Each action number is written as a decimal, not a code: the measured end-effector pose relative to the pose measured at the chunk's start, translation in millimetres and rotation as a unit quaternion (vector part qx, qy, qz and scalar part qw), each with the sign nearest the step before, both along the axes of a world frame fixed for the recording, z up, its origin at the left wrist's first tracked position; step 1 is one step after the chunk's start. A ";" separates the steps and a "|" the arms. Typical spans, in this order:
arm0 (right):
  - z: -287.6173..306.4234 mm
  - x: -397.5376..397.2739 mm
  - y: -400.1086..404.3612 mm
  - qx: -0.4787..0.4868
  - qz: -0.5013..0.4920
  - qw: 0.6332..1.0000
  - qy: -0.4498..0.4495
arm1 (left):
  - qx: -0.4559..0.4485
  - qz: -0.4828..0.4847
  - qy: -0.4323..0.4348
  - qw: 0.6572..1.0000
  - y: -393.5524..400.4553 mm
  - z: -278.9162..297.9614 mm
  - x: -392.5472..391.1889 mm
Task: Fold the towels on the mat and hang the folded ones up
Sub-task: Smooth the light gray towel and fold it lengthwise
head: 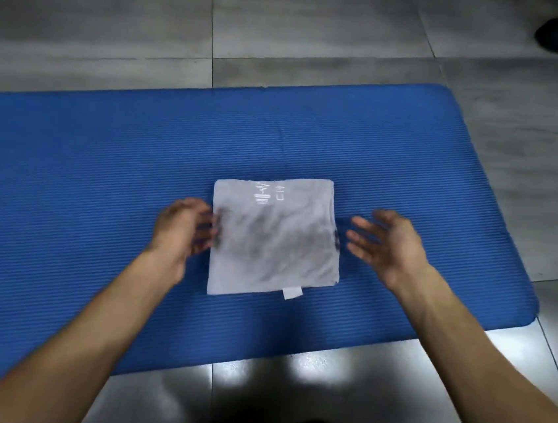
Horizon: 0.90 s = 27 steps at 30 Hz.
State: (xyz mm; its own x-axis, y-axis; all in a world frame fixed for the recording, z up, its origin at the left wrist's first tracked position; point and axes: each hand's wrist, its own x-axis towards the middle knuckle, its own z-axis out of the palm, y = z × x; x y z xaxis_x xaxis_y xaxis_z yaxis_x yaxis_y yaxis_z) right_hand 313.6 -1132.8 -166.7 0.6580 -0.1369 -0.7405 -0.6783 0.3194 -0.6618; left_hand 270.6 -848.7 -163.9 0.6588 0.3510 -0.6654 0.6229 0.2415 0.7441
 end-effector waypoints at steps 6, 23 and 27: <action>-44.9 -26.5 22.7 -0.289 0.258 0.921 -0.033 | 0.281 -0.226 -0.012 0.933 -20.3 -64.0 -45.1; -67.2 -23.3 47.8 -0.626 0.519 0.527 -0.248 | 0.449 -0.414 -0.057 0.790 -1.5 -86.7 -112.6; -51.0 -3.1 65.2 -0.632 0.490 0.521 -0.299 | 0.367 -0.356 -0.065 0.857 10.2 -80.2 -121.7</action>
